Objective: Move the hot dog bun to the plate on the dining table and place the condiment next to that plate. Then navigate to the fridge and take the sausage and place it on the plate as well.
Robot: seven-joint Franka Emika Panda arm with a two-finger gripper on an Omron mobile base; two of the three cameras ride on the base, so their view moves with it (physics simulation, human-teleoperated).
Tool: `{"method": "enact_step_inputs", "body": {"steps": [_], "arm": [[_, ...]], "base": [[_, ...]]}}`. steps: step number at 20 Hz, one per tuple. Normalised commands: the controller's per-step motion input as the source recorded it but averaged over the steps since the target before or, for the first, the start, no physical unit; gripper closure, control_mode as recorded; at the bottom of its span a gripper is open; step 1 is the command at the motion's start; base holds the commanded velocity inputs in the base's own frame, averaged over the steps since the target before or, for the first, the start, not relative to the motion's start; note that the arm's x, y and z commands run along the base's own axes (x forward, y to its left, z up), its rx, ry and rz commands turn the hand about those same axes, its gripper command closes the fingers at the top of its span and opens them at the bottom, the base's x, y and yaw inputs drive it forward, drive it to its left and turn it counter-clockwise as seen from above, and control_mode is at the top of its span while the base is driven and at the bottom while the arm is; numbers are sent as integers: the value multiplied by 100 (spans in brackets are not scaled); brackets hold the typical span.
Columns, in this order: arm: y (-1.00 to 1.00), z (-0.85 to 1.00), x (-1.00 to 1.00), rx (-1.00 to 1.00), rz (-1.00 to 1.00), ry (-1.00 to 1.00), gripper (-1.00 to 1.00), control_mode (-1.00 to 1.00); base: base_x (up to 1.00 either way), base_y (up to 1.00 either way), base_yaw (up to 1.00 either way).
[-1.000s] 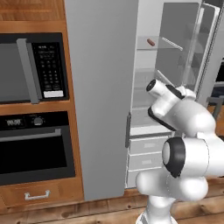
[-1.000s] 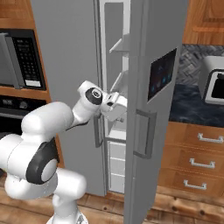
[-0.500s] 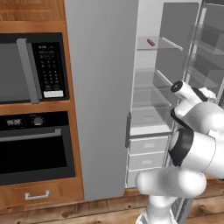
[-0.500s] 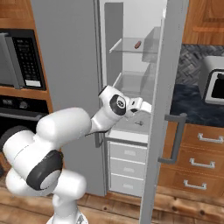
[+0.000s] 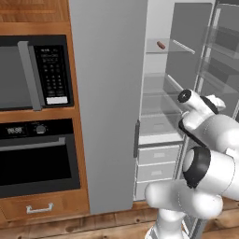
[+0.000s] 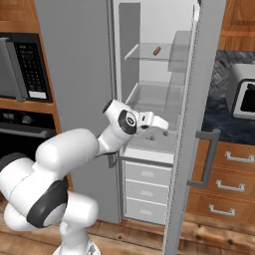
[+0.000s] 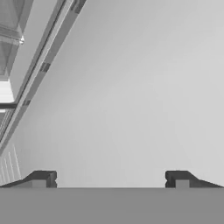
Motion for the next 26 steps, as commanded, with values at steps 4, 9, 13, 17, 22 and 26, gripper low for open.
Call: {"method": "enact_step_inputs", "body": {"steps": [4, 9, 13, 17, 22, 26], "arm": [[89, 12, 22, 10, 17, -6, -100, -100], [89, 0, 5, 15, 26, -12, -100, -100], [94, 0, -13, 2, 42, -5, -100, -100], [100, 7, -28, 4, 41, 3, -100, -100], [85, 66, -42, 20, 22, 7, -100, -100], [44, 99, -92, 31, 2, 0, -100, -100]], "base": [[0, 0, 0], [0, 0, 0], [0, 0, 0], [0, 0, 0], [0, 0, 0], [0, 0, 0]]}}
